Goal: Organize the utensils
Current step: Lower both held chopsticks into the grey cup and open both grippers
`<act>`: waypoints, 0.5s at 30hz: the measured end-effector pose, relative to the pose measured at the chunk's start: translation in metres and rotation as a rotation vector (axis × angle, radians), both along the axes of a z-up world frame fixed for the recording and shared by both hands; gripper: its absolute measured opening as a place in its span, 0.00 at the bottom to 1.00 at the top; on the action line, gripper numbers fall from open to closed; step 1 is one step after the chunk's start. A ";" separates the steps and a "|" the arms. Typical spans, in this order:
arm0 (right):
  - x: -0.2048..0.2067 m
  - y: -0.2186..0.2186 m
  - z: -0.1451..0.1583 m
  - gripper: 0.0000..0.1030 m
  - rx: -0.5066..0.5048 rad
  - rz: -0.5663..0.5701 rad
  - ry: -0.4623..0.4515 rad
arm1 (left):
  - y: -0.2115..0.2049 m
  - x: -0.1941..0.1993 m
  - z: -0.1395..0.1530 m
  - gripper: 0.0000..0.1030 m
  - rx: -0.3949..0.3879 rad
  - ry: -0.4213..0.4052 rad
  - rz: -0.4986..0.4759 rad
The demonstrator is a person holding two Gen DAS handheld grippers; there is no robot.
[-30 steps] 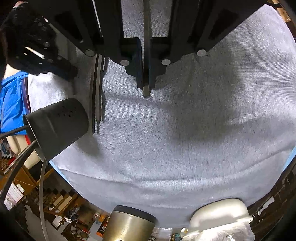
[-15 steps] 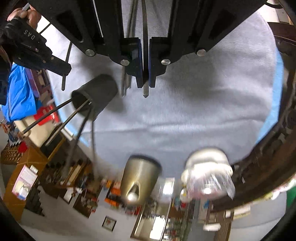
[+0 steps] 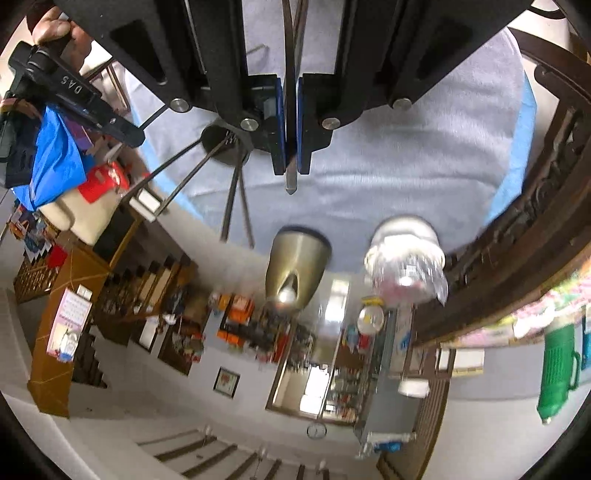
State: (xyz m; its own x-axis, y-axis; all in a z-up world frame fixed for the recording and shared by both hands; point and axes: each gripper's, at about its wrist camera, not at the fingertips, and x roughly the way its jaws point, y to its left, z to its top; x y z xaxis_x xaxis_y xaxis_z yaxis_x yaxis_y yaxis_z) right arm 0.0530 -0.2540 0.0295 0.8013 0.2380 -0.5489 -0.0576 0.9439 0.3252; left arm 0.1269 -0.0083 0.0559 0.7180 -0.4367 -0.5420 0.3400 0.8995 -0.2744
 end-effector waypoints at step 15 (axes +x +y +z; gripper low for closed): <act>-0.010 -0.026 0.032 0.06 0.011 -0.056 -0.106 | -0.014 -0.018 0.048 0.06 -0.100 -0.237 0.066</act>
State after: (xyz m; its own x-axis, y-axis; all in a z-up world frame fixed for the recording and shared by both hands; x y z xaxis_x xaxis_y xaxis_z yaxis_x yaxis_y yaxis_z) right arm 0.0433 -0.2797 0.0615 0.8667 0.1970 -0.4582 -0.0398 0.9431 0.3301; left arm 0.1089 -0.0220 0.1040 0.8486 -0.4274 -0.3118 0.3467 0.8944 -0.2824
